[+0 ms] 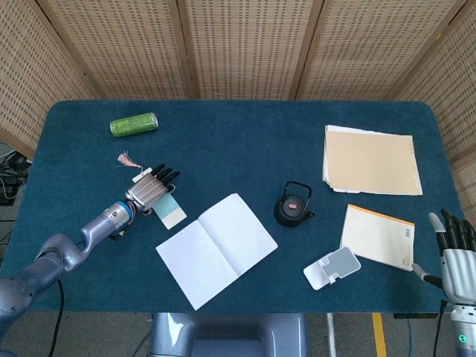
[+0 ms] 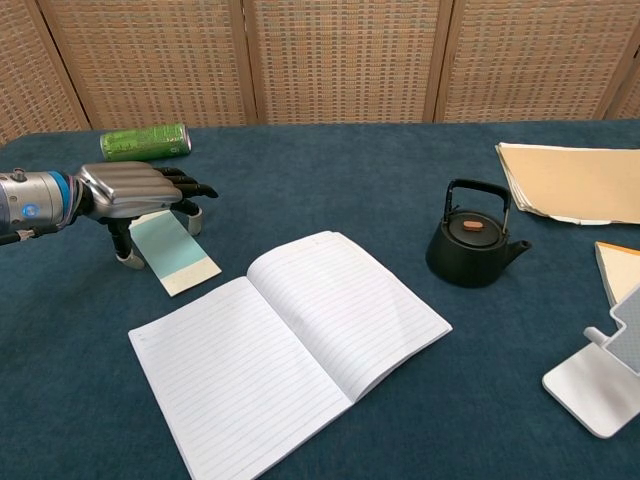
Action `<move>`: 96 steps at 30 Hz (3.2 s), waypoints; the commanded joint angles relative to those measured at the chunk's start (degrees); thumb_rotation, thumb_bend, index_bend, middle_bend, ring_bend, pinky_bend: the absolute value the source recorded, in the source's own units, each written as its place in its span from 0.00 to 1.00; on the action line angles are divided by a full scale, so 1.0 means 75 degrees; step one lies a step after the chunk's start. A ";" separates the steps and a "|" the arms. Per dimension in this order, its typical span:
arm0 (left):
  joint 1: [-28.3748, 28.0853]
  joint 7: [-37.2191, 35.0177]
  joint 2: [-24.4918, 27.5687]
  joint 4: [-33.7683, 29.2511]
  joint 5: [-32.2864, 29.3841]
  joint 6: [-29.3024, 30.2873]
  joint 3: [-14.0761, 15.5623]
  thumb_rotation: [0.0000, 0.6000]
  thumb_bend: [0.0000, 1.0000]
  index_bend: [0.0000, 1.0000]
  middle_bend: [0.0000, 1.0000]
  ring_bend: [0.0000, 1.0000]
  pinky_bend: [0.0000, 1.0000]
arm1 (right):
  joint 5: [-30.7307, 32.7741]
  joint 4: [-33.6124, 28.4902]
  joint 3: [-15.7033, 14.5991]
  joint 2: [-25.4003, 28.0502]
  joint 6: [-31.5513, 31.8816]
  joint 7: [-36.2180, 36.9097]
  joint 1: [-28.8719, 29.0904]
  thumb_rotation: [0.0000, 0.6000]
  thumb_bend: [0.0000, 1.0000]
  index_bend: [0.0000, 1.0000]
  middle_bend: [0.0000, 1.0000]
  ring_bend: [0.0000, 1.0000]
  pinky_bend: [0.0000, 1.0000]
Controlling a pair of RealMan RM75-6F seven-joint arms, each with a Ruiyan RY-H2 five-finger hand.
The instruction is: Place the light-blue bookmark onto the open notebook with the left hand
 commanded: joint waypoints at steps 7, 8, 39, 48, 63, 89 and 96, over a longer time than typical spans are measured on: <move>0.0018 0.0041 0.0016 -0.0042 -0.0010 0.0115 -0.0024 1.00 0.36 0.69 0.00 0.00 0.00 | -0.0004 -0.0003 -0.0001 0.0004 0.0001 0.0010 0.0001 1.00 0.11 0.05 0.00 0.00 0.00; 0.0020 0.0047 0.0020 -0.0052 -0.0010 0.0131 -0.0027 1.00 0.36 0.69 0.00 0.00 0.00 | -0.0007 -0.0003 -0.0001 0.0005 0.0005 0.0009 0.0001 1.00 0.11 0.05 0.00 0.00 0.00; -0.0208 0.2092 0.1659 -0.3710 -0.0169 0.0642 -0.0521 1.00 0.36 0.72 0.00 0.00 0.00 | -0.0105 -0.0147 -0.0010 0.0115 0.0129 0.0135 -0.0034 1.00 0.11 0.05 0.00 0.00 0.00; -0.0224 0.3547 0.1721 -0.5036 -0.0892 0.0036 -0.0776 1.00 0.36 0.73 0.00 0.00 0.00 | -0.0091 -0.0160 0.0023 0.0167 0.0180 0.0268 -0.0054 1.00 0.11 0.05 0.00 0.00 0.00; -0.0174 0.5266 0.1478 -0.6211 -0.2118 -0.0324 -0.1012 1.00 0.36 0.73 0.00 0.00 0.00 | -0.0118 -0.0218 0.0042 0.0216 0.0253 0.0319 -0.0074 1.00 0.11 0.05 0.00 0.00 0.00; -0.0237 0.7990 0.0856 -0.7386 -0.4177 0.0339 -0.0843 1.00 0.36 0.75 0.00 0.00 0.00 | -0.0215 -0.0409 0.0115 0.0422 0.0565 0.0562 -0.0183 1.00 0.11 0.05 0.00 0.00 0.00; -0.0352 0.8322 0.0699 -0.7502 -0.4687 0.0383 -0.0761 1.00 0.36 0.75 0.00 0.00 0.00 | -0.0221 -0.0424 0.0123 0.0440 0.0591 0.0593 -0.0195 1.00 0.11 0.05 0.00 0.00 0.00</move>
